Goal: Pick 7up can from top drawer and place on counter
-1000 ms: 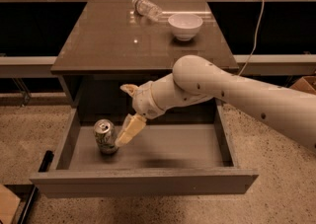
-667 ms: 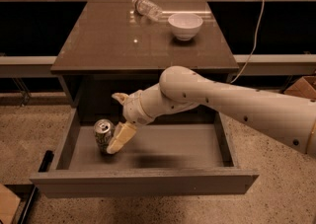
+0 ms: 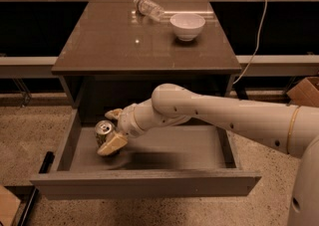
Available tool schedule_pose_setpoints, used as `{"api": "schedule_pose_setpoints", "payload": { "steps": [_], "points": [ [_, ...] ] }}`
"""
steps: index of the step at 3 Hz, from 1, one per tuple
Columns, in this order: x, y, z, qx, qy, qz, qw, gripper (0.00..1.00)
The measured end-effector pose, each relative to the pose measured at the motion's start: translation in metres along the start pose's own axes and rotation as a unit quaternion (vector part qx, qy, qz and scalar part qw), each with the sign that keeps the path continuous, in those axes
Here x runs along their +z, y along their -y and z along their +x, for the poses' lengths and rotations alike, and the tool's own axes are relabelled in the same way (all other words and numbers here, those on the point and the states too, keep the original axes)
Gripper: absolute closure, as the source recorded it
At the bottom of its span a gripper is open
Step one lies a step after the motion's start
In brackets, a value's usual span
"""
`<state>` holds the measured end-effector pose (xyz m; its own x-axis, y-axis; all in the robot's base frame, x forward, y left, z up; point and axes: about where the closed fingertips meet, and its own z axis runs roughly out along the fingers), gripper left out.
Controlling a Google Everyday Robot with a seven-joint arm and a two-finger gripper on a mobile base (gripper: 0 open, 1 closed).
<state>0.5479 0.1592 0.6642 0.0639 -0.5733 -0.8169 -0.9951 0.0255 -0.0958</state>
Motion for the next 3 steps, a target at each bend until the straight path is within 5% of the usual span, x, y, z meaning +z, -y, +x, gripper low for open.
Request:
{"api": "schedule_pose_setpoints", "payload": {
  "steps": [1,2,3],
  "points": [
    [0.005,0.002,0.002,0.009,0.008,0.003,0.9999,0.50],
    [-0.021,0.013,-0.017,0.012,0.020,0.010,0.9997,0.81],
    [-0.067,0.017,-0.051,-0.003,0.028,-0.006,0.9996,1.00]
  ]
}}
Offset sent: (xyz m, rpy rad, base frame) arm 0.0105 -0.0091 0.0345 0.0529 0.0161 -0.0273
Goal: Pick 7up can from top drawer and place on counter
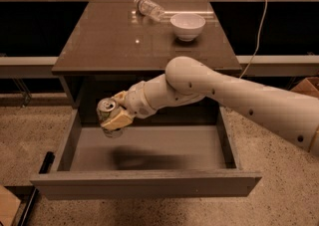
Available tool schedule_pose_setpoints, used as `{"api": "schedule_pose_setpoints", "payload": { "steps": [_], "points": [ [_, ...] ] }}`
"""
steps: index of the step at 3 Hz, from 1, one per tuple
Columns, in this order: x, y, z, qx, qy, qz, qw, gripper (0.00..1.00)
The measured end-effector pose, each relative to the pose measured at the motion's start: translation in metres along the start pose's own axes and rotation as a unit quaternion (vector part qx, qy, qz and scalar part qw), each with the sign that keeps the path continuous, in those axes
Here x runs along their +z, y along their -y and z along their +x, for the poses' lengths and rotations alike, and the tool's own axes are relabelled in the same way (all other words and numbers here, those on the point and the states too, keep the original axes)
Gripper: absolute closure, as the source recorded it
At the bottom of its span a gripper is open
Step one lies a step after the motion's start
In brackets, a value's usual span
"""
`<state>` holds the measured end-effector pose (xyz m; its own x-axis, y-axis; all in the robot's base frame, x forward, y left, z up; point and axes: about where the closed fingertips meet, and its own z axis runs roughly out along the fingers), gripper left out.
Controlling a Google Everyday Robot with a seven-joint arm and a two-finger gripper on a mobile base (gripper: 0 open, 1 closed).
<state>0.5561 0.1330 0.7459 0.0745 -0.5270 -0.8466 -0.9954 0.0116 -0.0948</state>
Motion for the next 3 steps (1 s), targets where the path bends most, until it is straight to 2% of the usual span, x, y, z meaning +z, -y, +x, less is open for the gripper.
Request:
{"api": "schedule_pose_setpoints", "payload": {
  "steps": [1,2,3],
  "points": [
    [-0.060,-0.002,-0.038,-0.029,-0.005,-0.008,0.9995,1.00],
    [-0.109,0.012,-0.071,-0.046,0.014,0.012,0.9988,1.00],
    [-0.146,0.043,-0.106,-0.047,0.039,0.059,0.9964,1.00]
  ]
}}
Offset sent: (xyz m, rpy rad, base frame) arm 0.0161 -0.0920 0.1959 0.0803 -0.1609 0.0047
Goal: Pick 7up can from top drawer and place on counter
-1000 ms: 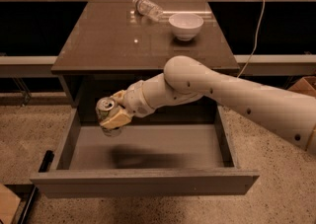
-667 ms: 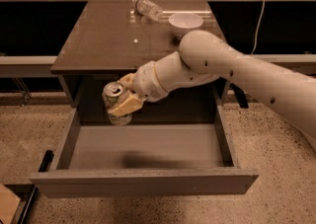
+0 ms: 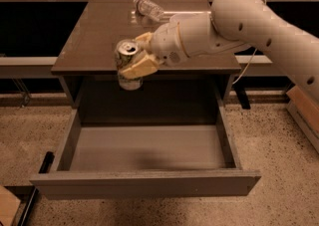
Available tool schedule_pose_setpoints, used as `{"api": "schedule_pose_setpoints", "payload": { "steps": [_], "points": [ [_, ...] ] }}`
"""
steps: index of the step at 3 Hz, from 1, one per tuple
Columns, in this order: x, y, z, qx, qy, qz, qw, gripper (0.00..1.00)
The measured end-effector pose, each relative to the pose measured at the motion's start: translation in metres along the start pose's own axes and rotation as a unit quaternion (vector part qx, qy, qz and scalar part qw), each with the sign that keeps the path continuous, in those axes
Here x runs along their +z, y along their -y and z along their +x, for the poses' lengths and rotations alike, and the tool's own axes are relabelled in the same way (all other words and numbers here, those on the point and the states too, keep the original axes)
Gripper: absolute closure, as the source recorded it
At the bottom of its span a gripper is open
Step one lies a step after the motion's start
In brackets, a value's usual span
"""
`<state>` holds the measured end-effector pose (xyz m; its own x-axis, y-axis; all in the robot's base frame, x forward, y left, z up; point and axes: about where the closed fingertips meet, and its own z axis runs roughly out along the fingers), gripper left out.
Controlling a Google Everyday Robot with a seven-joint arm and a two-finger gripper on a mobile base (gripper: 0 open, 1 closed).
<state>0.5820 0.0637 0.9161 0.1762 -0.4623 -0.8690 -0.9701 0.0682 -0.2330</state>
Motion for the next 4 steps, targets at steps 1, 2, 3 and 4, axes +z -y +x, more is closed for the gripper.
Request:
{"api": "schedule_pose_setpoints", "payload": {
  "steps": [1,2,3,4],
  "points": [
    [-0.009,0.044,-0.020,0.018,0.010,0.070,0.9973,1.00],
    [-0.006,0.098,-0.022,0.055,0.004,0.144,0.9880,1.00],
    [0.006,0.144,-0.008,0.101,-0.011,0.187,0.9771,1.00],
    [0.027,0.193,0.026,0.164,-0.035,0.209,0.9636,0.98]
  ]
}}
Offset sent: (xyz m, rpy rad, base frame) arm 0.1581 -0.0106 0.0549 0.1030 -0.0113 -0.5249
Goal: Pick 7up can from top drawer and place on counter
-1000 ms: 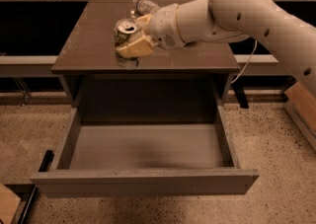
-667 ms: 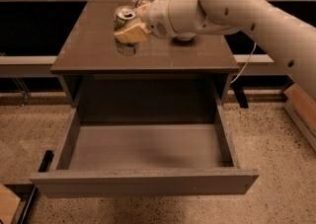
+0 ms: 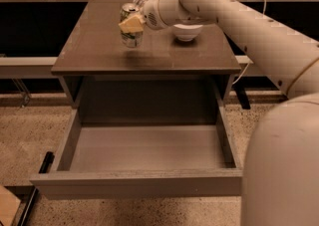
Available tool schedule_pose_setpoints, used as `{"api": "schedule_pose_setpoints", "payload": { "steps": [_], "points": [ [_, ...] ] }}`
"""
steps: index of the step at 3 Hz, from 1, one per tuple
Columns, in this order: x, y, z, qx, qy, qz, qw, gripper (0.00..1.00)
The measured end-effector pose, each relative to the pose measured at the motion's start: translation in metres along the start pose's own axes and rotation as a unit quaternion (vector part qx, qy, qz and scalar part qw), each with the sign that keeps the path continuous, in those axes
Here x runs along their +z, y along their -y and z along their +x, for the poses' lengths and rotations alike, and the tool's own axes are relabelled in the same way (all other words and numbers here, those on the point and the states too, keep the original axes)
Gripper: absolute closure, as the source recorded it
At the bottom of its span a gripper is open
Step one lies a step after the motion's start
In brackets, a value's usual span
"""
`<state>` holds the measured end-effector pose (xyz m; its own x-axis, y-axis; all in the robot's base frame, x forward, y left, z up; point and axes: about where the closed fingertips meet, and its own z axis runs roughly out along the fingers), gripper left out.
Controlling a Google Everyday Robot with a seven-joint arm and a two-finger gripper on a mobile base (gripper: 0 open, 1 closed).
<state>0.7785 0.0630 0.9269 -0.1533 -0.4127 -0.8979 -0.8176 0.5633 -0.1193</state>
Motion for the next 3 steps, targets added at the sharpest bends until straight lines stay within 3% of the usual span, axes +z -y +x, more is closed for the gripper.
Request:
{"api": "schedule_pose_setpoints", "payload": {
  "steps": [1,3],
  "points": [
    [0.0223,0.0279,0.0222,0.040,-0.035,0.017,0.9985,0.74],
    [0.0259,0.0271,0.0250,0.043,-0.037,0.016,0.9983,0.20]
  ]
}}
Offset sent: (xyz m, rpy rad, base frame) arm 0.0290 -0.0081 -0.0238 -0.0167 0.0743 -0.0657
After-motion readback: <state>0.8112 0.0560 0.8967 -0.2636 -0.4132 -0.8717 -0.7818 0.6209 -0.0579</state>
